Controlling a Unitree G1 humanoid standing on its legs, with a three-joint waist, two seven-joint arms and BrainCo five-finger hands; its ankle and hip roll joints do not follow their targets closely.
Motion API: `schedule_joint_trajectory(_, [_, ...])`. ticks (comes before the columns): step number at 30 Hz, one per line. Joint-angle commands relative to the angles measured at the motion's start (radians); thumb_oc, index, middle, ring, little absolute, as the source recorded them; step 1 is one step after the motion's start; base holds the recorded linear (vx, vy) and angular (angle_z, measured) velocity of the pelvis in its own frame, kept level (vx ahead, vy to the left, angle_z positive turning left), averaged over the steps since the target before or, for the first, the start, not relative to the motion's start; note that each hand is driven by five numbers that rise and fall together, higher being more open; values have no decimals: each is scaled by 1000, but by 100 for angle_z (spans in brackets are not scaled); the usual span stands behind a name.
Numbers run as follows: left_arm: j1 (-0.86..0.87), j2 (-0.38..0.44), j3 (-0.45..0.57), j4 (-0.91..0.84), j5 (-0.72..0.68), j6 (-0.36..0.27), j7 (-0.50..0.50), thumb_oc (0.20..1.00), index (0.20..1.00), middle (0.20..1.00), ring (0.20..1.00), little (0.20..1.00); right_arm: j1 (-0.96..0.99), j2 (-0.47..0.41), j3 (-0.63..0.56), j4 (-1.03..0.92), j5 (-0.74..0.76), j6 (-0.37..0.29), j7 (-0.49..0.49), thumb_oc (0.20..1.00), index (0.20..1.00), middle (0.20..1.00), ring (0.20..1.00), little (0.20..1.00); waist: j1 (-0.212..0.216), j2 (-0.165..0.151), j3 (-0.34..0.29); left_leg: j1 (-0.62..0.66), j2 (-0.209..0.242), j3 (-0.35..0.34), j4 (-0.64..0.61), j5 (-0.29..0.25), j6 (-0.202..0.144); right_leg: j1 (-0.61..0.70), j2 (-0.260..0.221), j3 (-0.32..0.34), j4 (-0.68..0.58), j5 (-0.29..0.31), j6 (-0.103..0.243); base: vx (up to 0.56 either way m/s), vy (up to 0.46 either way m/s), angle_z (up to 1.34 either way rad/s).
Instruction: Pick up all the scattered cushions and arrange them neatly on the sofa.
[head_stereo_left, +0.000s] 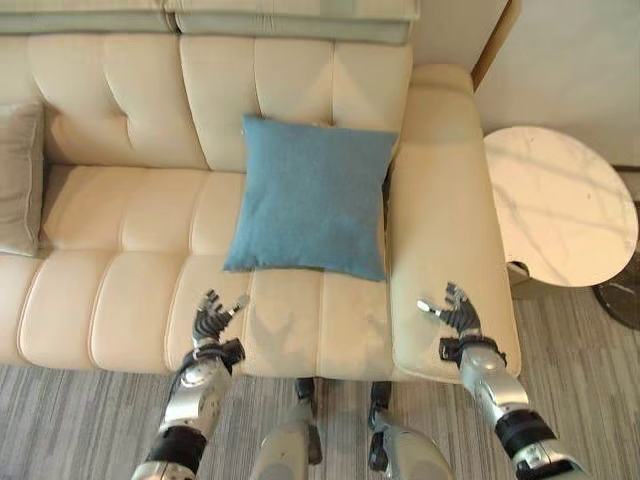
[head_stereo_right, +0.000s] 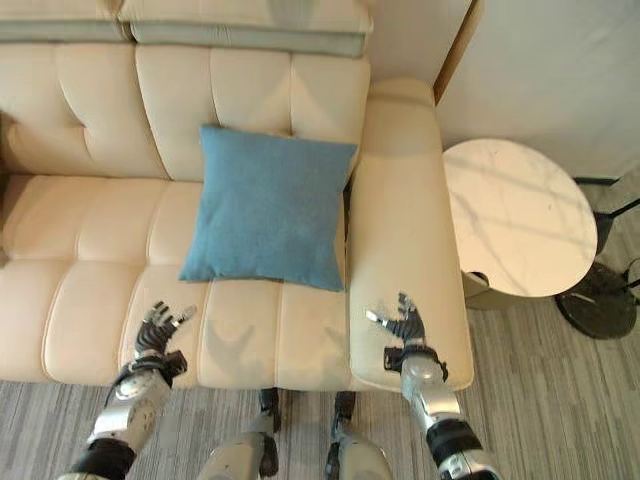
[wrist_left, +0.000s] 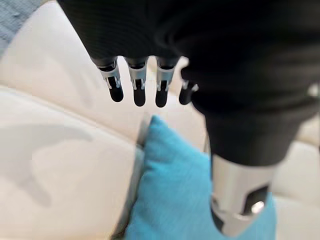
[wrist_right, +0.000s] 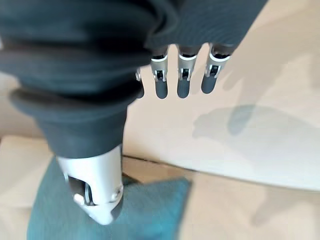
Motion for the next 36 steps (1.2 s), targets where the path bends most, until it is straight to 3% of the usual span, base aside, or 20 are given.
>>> schedule_joint_trajectory(1, [13,2,-20,29,87,-5,-44,1000,1000,1000,1000,1000,6,4,2,15,-49,-7,41,1000,1000,1000,1000,1000,3,8,-100,72,-41,1,-5,-154,-16,19,-27,-14,1,-93,67,-22,49,-19])
schedule_joint_trajectory(4, [48,-11,-53,39,132,19,-63,1000,1000,1000,1000,1000,58,17,0,4,-86,-5,43,1000,1000,1000,1000,1000,-1,7,-121,102,-44,8,-5,-164,-11,46,-28,-13,1,-97,70,-34,82,-10])
schedule_joint_trajectory(11, [66,-5,-100,39,224,39,-88,1000,1000,1000,1000,1000,88,41,13,21,-113,-2,59,1000,1000,1000,1000,1000,-19,18,-94,117,-26,54,-5,-156,-7,45,-23,16,52,-69,82,-143,41,-15])
schedule_joint_trajectory(12, [69,5,-112,11,254,40,-99,1000,1000,1000,1000,1000,105,40,12,11,-122,-5,64,1000,1000,1000,1000,1000,-21,29,-85,126,-11,66,-5,-151,0,50,-16,36,192,-157,65,-128,24,-26])
schedule_joint_trajectory(16, [96,9,-111,3,261,46,-114,1000,1000,1000,1000,1000,136,37,-4,-13,-130,-8,73,1000,1000,1000,1000,1000,-24,29,-114,129,-11,73,-5,-159,8,97,-15,41,300,-214,60,-113,-21,-18])
schedule_joint_trajectory(19, [123,7,-90,-8,259,54,-112,1000,1000,1000,1000,1000,171,40,-31,-48,-127,-4,77,1000,1000,1000,1000,1000,-16,11,-138,122,-22,81,-5,-147,4,183,-2,58,242,-207,67,-184,-142,-21])
schedule_joint_trajectory(23, [130,18,-50,-27,248,56,-99,1000,1000,1000,1000,1000,177,13,-53,-67,-122,-2,69,1000,1000,1000,1000,1000,-6,2,-136,78,-2,81,-5,-76,-27,233,41,73,97,-262,19,-288,-236,-26])
schedule_joint_trajectory(24, [123,27,-35,-40,245,59,-96,1000,1000,1000,1000,1000,191,-8,-74,-86,-111,-4,64,1000,1000,1000,1000,1000,-12,1,-119,49,10,67,-5,-26,-54,239,76,82,45,-261,-6,-366,-291,5])
schedule_joint_trajectory(27, [123,31,-27,-52,244,60,-93,1000,1000,1000,1000,1000,194,-17,-82,-91,-107,-3,62,1000,1000,1000,1000,1000,-14,4,-106,36,16,54,-5,-4,-69,235,90,73,37,-256,-15,-306,-208,20])
schedule_joint_trajectory(28, [121,39,-18,-67,256,62,-99,1000,1000,1000,1000,1000,194,-45,-82,-93,-120,-1,67,1000,1000,1000,1000,1000,-11,6,-78,14,19,11,-5,25,-94,227,100,50,27,-243,-21,-377,-188,27])
schedule_joint_trajectory(29, [114,41,-15,-70,257,59,-99,1000,1000,1000,1000,1000,186,-58,-79,-88,-130,1,66,1000,1000,1000,1000,1000,-1,2,-63,12,10,-36,-5,23,-99,218,95,51,32,-238,-22,-376,-186,42])
schedule_joint_trajectory(30, [114,41,-15,-70,257,59,-99,1000,1000,1000,1000,1000,185,-58,-79,-88,-130,1,66,1000,1000,1000,1000,1000,-3,3,-64,10,11,-39,-5,24,-99,216,96,49,32,-237,-23,-302,-130,19])
schedule_joint_trajectory(31, [110,43,0,-77,259,55,-99,1000,1000,1000,1000,1000,179,-73,-80,-95,-137,8,76,1000,1000,1000,1000,1000,-1,-7,-61,31,0,-71,-5,15,-83,196,85,37,36,-219,-22,-256,-122,16])
schedule_joint_trajectory(33, [114,41,9,-81,253,55,-99,1000,1000,1000,1000,1000,182,-73,-81,-105,-142,13,84,1000,1000,1000,1000,1000,-7,-19,-73,50,5,-48,47,-35,-61,182,71,27,26,-204,-20,-219,-111,-5])
schedule_joint_trajectory(34, [118,34,11,-83,243,52,-101,1000,1000,1000,1000,1000,184,-73,-77,-109,-143,15,89,1000,1000,1000,1000,1000,-3,-28,-78,61,2,-51,116,-95,-47,180,62,30,19,-200,-22,-101,-54,6])
schedule_joint_trajectory(36, [128,27,8,-82,228,52,-99,1000,1000,1000,1000,1000,184,-70,-66,-103,-143,16,92,1000,1000,1000,1000,1000,6,-29,-87,86,-12,-93,156,-142,-35,175,60,37,11,-196,-24,-94,-40,3])
